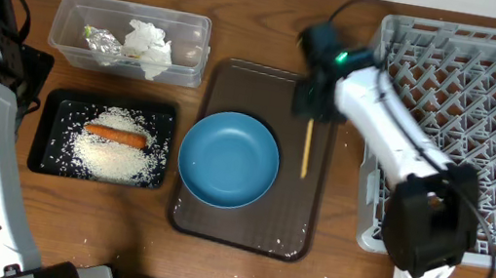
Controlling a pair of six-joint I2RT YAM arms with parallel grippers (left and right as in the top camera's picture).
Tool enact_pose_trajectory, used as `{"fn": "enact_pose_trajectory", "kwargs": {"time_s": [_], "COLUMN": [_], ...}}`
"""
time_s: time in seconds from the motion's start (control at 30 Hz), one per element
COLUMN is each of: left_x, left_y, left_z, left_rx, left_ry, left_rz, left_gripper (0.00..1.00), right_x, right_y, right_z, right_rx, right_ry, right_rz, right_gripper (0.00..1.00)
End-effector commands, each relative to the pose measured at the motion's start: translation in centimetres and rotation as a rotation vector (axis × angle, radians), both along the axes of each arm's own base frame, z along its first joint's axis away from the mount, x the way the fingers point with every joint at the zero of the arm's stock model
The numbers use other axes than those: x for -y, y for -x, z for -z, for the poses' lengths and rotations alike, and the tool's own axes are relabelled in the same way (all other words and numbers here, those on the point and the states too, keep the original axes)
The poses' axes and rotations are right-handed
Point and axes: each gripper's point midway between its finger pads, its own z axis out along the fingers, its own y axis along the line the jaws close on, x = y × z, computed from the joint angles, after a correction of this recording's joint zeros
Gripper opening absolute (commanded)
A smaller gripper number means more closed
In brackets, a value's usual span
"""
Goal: Sort waste into correct bins and load items into the dishwasher rack
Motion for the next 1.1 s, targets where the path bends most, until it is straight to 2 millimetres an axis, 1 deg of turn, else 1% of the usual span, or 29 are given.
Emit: {"fn": "enact_pose_trajectory", "kwargs": {"time_s": [0.0,0.1,0.17,0.2,0.27,0.3,0.37,0.43,0.5,0.57,0.63,0.73,0.77,0.83,0.87,1.07], "left_x": [-0.2,-0.2,-0.2,-0.2,-0.2,-0.2,-0.2,-0.2,-0.2,-0.2,-0.2,-0.2,-0.2,-0.2,-0.2,-0.2], "left_y": [0.3,0.3,0.3,0.3,0.3,0.3,0.3,0.3,0.3,0.3,0.3,0.3,0.3,0.3,0.3,0.3], "left_z": [0.2,0.2,0.2,0.2,0.2,0.2,0.2,0.2,0.2,0.2,0.2,0.2,0.2,0.2,0.2,0.2], "left_rx": [-0.007,-0.008,-0.007,-0.007,-0.008,-0.007,-0.008,-0.007,-0.008,-0.007,-0.008,-0.007,-0.008,-0.008,-0.007,-0.007], "left_ry": [0.001,0.002,0.001,0.001,0.002,0.001,0.002,0.001,0.002,0.001,0.002,0.001,0.002,0.002,0.001,0.001], "left_rz": [-0.019,-0.019,-0.019,-0.019,-0.019,-0.019,-0.019,-0.019,-0.019,-0.019,-0.019,-0.019,-0.019,-0.019,-0.019,-0.019], "left_gripper": [0.98,0.98,0.98,0.98,0.98,0.98,0.98,0.98,0.98,0.98,0.98,0.98,0.98,0.98,0.98,0.98], "right_x": [3.1,7.4,9.8,10.5,11.8,12.5,14.6,16.3,17.2,17.6,17.6,16.8,16.7,16.4,16.4,16.1], "right_y": [-2.9,-4.7,-5.8,-6.1,-6.6,-6.7,-7.0,-7.1,-7.2,-7.3,-7.3,-7.2,-7.2,-7.2,-7.2,-6.8], "right_z": [-4.6,-7.6,-8.9,-9.2,-9.5,-9.4,-9.0,-8.6,-8.0,-7.2,-6.3,-5.0,-4.6,-4.0,-3.8,-3.7], "right_rx": [0.083,0.128,0.164,0.174,0.194,0.198,0.195,0.189,0.187,0.185,0.177,0.167,0.164,0.156,0.154,0.135], "right_ry": [-0.001,0.014,0.009,-0.002,-0.041,-0.046,-0.046,-0.040,-0.036,-0.036,-0.037,-0.070,-0.076,-0.082,-0.086,-0.100], "right_rz": [-0.052,-0.042,-0.082,-0.106,-0.196,-0.199,-0.157,-0.135,-0.124,-0.115,-0.115,-0.126,-0.115,-0.093,-0.083,-0.040], "right_gripper": [0.01,0.01,0.01,0.01,0.01,0.01,0.01,0.01,0.01,0.01,0.01,0.02,0.05,0.25,0.34,0.38]}}
